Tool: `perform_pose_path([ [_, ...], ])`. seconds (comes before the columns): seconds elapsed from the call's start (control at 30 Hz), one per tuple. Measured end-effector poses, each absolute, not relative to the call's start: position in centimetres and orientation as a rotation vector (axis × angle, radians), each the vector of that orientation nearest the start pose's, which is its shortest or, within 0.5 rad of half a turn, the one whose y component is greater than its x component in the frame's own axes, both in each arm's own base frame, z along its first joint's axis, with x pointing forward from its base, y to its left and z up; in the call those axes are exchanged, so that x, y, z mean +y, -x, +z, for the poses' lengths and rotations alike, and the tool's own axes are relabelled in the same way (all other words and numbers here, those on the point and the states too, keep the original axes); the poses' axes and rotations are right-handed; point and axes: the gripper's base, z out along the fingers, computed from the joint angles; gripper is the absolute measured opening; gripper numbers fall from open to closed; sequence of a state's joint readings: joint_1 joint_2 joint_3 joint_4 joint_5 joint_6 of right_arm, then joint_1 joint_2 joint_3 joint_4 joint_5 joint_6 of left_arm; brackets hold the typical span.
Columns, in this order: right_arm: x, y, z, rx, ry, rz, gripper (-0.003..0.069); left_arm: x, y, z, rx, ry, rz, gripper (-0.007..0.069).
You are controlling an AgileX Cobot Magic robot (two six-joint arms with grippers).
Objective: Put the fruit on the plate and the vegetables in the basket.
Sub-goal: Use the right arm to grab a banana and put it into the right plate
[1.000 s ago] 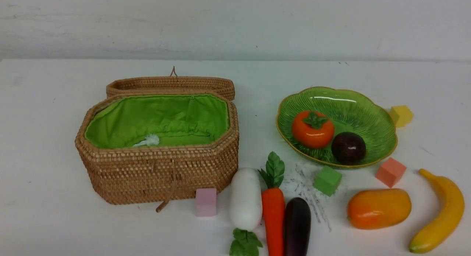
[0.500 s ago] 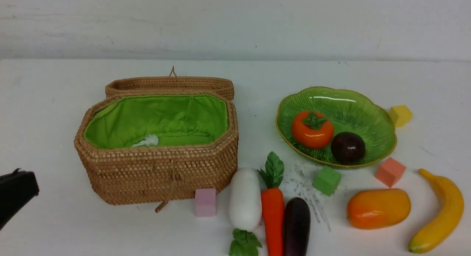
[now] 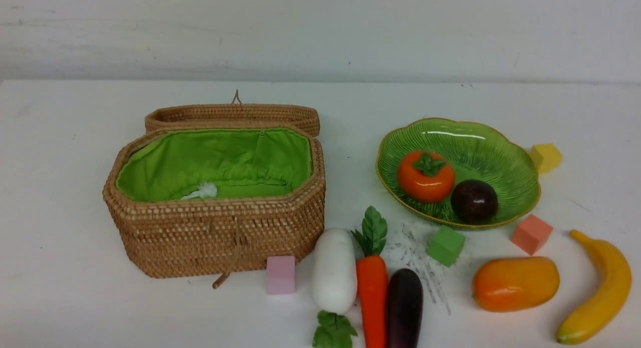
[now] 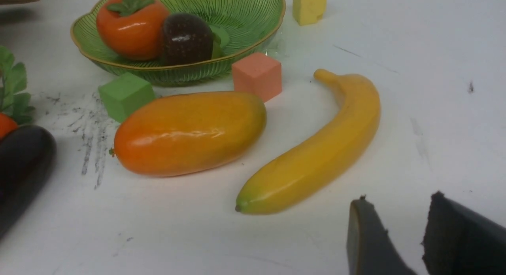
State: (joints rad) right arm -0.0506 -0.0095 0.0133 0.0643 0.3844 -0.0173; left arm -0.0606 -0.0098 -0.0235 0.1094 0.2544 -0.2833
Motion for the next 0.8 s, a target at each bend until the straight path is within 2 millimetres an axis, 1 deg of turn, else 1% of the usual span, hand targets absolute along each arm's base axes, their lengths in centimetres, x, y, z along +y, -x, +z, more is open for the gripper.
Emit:
perform_pose_path([
  [0.03, 0.0, -5.2, 17.5, 1.870, -0.070, 0.017, 0.0243, 0.0, -5.4, 18.9, 1.738, 0.120, -0.142, 0.0000],
  [0.1, 0.0, -5.2, 17.5, 1.870, -0.070, 0.017, 0.0243, 0.0, -5.4, 17.9, 1.791, 0.124, -0.134, 0.0000],
  [0.27, 0.0, -5.2, 17.5, 1.870, -0.070, 0.017, 0.0243, 0.2, -5.2, 16.8, 1.893, 0.199, -0.121, 0.0005],
  [0.8, 0.0, -5.2, 17.5, 1.870, -0.070, 0.017, 0.0243, 0.2, -5.2, 16.8, 1.896, 0.209, -0.119, 0.0017],
])
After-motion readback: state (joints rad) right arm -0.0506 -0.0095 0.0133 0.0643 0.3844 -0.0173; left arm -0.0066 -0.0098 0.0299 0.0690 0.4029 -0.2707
